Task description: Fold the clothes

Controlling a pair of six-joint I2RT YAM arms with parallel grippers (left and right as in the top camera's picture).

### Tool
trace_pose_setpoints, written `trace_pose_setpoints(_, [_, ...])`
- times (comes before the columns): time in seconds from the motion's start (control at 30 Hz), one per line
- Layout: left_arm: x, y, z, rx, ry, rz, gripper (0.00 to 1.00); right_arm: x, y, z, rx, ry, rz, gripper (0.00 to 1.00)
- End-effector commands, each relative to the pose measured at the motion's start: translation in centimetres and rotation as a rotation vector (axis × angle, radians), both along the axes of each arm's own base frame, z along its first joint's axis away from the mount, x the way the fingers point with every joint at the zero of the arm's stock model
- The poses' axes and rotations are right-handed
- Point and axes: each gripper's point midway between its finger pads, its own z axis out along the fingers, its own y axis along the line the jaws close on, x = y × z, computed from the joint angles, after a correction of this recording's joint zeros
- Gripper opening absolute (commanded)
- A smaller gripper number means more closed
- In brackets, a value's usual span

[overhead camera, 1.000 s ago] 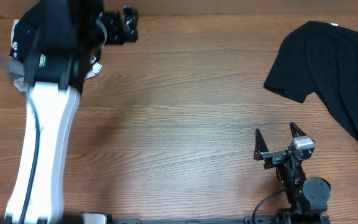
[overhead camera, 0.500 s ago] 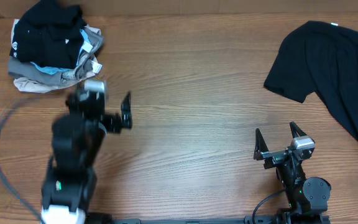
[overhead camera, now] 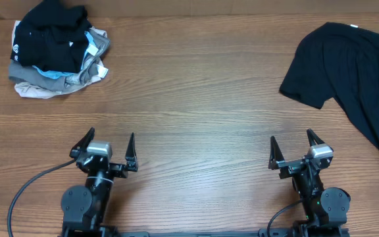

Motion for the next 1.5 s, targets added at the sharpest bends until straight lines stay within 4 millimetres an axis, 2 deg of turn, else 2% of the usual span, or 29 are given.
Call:
trace_pose_setpoints(0.0, [-0.3, 0.5, -0.4, 0.012, -0.054, 0.015, 1.00, 0.0, -0.1, -0.2, 0.004, -0.003, -0.006, 1.00])
trace_pose_setpoints(0.37, [-0.7, 0.8, -1.3, 0.033, -0.119, 0.008, 1.00, 0.0, -0.1, -0.2, 0.004, -0.003, -0.006, 1.00])
trace_pose_setpoints(0.6, [-0.5, 0.9, -4.8, 0.033, -0.011, 0.010, 1.00, 0.0, -0.1, -0.2, 0.004, -0.003, -0.006, 1.00])
trace_pose_setpoints(1.47, [-0.5, 1.1, -4.8, 0.034, -0.011, 0.025, 1.00, 0.0, -0.1, -0.2, 0.004, -0.003, -0.006, 1.00])
